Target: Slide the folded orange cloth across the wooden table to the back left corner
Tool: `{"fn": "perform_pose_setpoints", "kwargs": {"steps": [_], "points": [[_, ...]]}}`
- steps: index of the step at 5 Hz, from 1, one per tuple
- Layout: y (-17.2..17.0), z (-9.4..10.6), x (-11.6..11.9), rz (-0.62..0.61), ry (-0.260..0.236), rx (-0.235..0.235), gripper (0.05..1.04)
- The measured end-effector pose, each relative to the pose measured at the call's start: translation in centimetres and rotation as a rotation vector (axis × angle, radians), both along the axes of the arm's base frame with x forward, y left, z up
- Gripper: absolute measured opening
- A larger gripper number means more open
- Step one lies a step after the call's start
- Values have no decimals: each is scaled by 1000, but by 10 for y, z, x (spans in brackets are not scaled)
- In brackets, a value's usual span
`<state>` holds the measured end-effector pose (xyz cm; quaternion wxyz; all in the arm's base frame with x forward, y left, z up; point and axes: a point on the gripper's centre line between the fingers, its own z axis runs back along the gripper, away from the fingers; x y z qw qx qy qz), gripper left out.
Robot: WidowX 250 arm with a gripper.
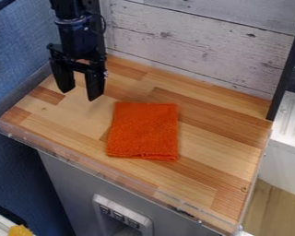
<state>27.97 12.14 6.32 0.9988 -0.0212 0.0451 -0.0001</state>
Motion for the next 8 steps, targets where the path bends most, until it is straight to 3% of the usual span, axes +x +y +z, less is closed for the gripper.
{"fn": "perform_pose_setpoints", "kwargs": {"steps": [2,4,6,8], "points": [[-25,-3,1,139,-1,20,995],[-49,6,-3,323,-87,74,997],[-79,8,-3,486,-130,100,999],[-99,9,-5,572,-106,105,950]]}}
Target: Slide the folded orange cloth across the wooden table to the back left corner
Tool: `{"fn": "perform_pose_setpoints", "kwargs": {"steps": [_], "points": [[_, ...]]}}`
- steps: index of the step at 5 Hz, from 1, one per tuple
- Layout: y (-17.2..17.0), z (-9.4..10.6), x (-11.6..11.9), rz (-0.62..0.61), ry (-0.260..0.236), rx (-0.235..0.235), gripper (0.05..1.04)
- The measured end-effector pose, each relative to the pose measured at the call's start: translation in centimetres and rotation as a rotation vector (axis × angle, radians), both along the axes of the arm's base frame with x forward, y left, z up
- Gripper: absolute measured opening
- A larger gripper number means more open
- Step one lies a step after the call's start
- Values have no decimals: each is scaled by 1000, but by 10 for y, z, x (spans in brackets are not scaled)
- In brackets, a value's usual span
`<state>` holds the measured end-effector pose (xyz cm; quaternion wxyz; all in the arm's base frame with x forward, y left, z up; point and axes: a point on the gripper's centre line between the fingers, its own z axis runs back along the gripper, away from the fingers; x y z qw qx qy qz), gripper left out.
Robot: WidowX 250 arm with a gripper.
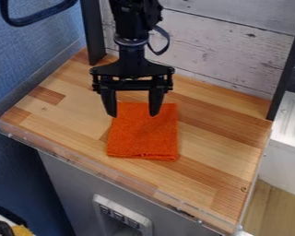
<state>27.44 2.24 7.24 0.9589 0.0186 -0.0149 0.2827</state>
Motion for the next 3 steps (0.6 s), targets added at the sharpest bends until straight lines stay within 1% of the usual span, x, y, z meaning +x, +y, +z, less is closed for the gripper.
{"fn": "perform_pose_setpoints", "kwargs": {"steps": [1,2,3], "points": [[-8,-2,1,22,4,-9,670],[-12,-16,4,40,26,-18,369],[-15,-29,6,53,43,-29,155]]}}
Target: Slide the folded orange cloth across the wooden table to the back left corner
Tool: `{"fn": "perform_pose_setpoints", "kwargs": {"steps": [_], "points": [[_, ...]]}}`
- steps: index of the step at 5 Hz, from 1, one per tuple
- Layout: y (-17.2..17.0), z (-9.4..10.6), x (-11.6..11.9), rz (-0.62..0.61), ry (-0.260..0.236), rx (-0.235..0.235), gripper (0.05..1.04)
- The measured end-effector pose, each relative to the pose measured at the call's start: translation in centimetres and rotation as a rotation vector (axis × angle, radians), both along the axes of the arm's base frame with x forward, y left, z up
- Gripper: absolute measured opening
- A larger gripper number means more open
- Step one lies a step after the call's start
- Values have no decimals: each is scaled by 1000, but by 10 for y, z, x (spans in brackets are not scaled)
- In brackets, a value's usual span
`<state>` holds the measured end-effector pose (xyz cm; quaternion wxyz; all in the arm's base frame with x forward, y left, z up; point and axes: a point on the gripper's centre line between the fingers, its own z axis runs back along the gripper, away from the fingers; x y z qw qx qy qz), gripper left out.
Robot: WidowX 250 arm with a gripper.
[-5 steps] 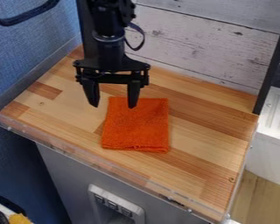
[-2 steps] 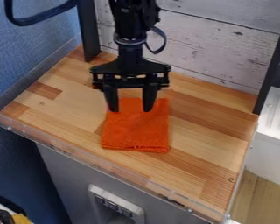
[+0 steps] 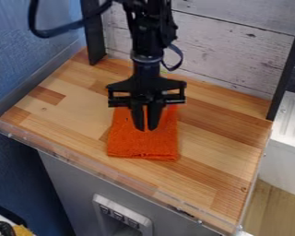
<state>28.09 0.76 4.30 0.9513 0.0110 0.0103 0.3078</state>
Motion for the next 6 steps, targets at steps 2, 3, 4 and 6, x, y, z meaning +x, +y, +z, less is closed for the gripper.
{"fn": "perform_pose_setpoints", "kwargs": {"steps": [2,3,4,6], "points": [[-5,-12,-2,-3,3,-26,64],[-9,-16,-1,-6,-10,-35,62],[-13,-25,0,-13,-19,-45,60],[-6,-34,13,-100,-28,-49,59]]}}
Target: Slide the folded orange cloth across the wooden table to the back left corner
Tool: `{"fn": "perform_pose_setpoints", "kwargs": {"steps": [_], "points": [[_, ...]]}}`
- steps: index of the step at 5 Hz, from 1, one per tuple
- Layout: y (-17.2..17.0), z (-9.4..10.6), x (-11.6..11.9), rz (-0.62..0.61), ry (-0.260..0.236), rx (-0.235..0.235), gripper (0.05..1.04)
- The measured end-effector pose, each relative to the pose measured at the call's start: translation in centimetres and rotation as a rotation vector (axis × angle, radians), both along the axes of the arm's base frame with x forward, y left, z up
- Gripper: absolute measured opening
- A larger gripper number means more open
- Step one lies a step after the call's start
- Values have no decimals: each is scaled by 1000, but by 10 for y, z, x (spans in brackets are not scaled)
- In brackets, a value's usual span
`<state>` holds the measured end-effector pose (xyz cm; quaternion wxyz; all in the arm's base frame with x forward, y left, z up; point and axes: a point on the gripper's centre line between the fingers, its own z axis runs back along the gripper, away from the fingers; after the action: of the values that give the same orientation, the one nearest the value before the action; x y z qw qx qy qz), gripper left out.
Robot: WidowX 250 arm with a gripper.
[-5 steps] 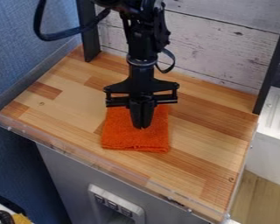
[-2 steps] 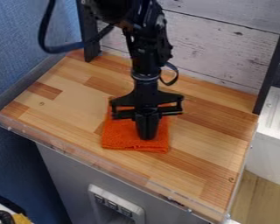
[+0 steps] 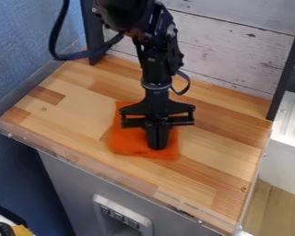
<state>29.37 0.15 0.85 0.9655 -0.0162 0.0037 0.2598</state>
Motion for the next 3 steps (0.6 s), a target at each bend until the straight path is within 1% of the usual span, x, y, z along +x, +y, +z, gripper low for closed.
{"fn": "perform_pose_setpoints", "kwargs": {"steps": [2,3], "points": [[31,1,25,-188,-30,8,59],[50,2,34,-276,-31,19,59]]}}
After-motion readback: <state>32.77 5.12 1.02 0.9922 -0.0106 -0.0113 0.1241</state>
